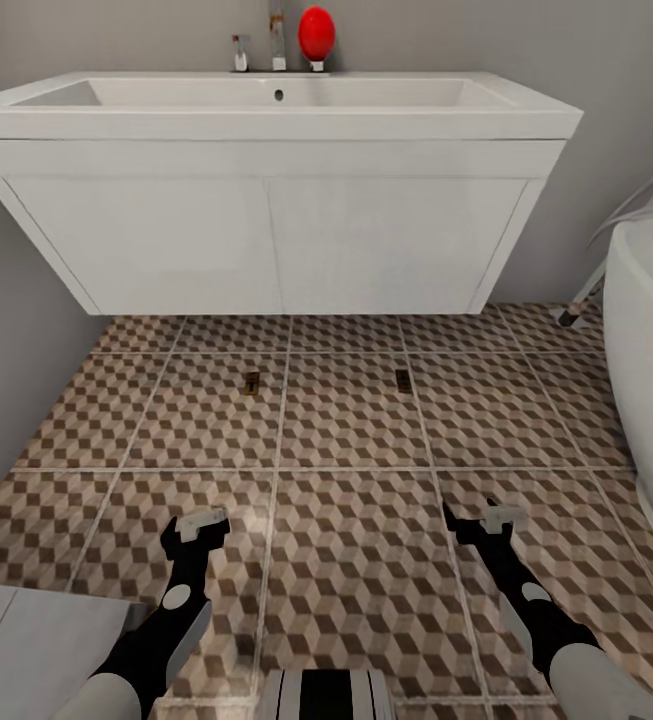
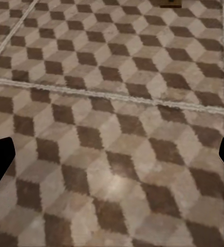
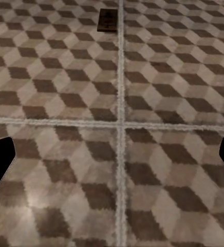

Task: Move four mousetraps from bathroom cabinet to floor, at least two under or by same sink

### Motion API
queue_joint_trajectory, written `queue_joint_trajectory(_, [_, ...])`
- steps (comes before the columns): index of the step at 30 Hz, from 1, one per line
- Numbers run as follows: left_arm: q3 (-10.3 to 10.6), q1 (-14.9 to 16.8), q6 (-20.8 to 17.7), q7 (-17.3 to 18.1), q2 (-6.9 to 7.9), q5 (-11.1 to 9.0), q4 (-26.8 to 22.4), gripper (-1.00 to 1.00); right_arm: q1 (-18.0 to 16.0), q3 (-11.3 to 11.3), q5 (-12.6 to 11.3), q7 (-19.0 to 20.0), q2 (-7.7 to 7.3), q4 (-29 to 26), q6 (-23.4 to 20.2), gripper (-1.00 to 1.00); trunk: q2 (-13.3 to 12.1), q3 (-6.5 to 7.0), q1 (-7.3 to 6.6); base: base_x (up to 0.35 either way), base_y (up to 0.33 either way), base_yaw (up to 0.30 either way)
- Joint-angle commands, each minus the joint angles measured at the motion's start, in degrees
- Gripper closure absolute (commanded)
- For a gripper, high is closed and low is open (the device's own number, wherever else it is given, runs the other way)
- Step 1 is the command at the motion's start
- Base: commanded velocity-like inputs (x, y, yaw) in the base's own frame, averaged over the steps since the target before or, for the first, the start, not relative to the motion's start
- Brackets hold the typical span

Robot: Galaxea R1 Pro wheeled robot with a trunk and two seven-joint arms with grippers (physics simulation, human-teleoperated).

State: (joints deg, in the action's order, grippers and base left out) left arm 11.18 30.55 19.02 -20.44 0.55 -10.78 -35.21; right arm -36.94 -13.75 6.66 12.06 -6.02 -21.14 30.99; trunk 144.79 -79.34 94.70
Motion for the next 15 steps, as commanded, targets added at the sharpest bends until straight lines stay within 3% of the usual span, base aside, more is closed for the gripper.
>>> queue_joint_trajectory(1, [0.42,0.04,0.31,-0.47,0.06,-0.52,0.04,-1.00,-0.05,-0.44,0.63,0.24,0.04,0.04,0.21,-1.00,0.00,0.19,-0.03,0.000,0.000,0.000])
queue_joint_trajectory(15, [0.42,0.04,0.40,-0.73,0.06,-0.39,0.04,-1.00,-0.05,-0.14,0.71,0.27,0.04,0.04,0.30,-1.00,-0.19,3.30,-0.39,0.000,0.000,0.000])
